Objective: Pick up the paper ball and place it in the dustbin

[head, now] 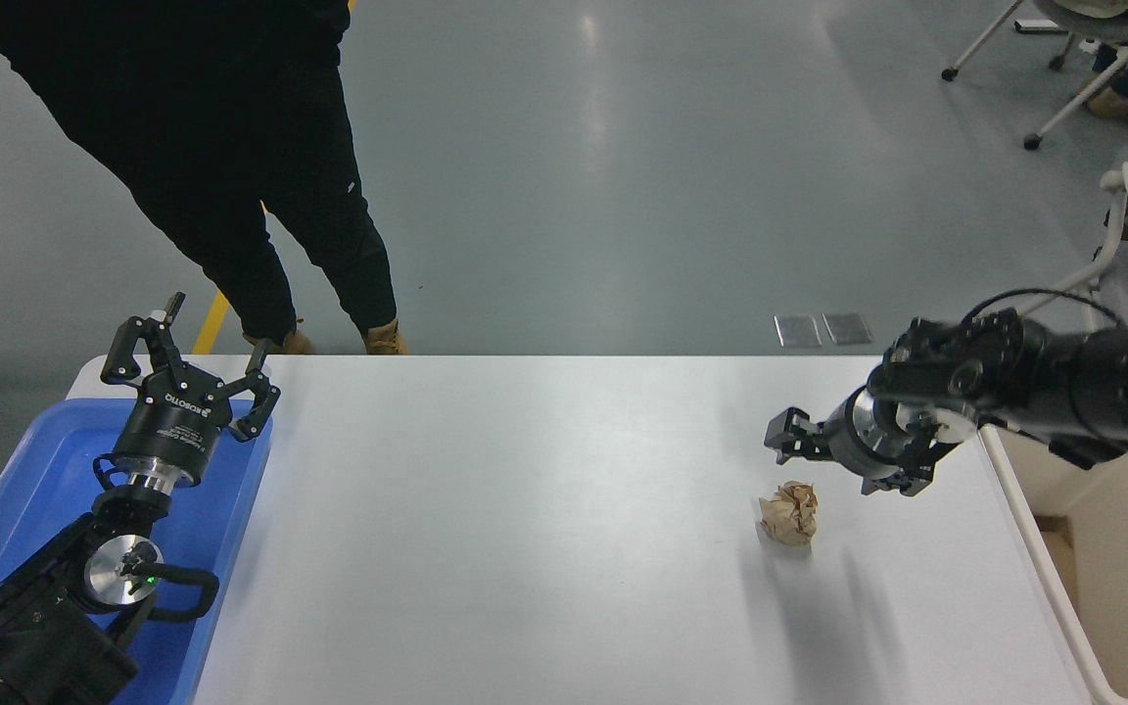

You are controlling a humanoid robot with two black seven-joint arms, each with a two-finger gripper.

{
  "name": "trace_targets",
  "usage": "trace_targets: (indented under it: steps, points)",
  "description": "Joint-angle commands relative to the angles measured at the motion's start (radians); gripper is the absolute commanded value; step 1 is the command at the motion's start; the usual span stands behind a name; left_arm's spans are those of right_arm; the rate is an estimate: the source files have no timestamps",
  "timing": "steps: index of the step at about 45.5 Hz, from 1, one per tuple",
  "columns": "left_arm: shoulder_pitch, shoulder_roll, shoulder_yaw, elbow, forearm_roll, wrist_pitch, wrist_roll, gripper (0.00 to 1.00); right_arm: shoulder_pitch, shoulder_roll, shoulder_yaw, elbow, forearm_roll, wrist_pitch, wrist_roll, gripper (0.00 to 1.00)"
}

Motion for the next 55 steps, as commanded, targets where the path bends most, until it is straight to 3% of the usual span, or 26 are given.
trace_targets:
  steps: [1, 21, 23, 26, 31, 35, 46, 55]
  points:
    - [0.000, 0.000, 0.000, 0.000, 0.000, 0.000, 0.000, 0.98, -0.088, 0.024, 0.032, -0.094, 0.001, -0.022, 0.000, 1.00]
    - [0.000, 0.000, 0.000, 0.000, 0.000, 0.000, 0.000, 0.98, -0.205, 0.067, 0.070, -0.223, 0.001, -0.068, 0.005, 0.97]
    - [0.000, 0.000, 0.000, 0.000, 0.000, 0.000, -0.001, 0.98, -0.205, 0.070, 0.070, -0.223, 0.000, -0.068, 0.003, 0.88]
    - [0.000, 0.000, 0.000, 0.000, 0.000, 0.001, 0.000, 0.98, -0.198, 0.070, 0.068, -0.214, -0.002, -0.068, 0.003, 0.59]
    - [0.000, 0.000, 0.000, 0.000, 0.000, 0.000, 0.000, 0.98, -0.185, 0.070, 0.067, -0.194, 0.000, -0.061, 0.003, 0.32]
    - [0.000, 0.000, 0.000, 0.000, 0.000, 0.000, -0.001, 0.98, -0.163, 0.065, 0.053, -0.183, 0.000, -0.051, 0.002, 0.01]
    - [0.000, 0.000, 0.000, 0.000, 0.000, 0.000, 0.000, 0.98, -0.050, -0.008, -0.011, -0.073, 0.001, -0.047, -0.001, 0.00]
    - [0.000, 0.000, 0.000, 0.000, 0.000, 0.000, 0.000, 0.98, 0.136, -0.129, -0.042, 0.107, -0.006, -0.045, -0.001, 0.00]
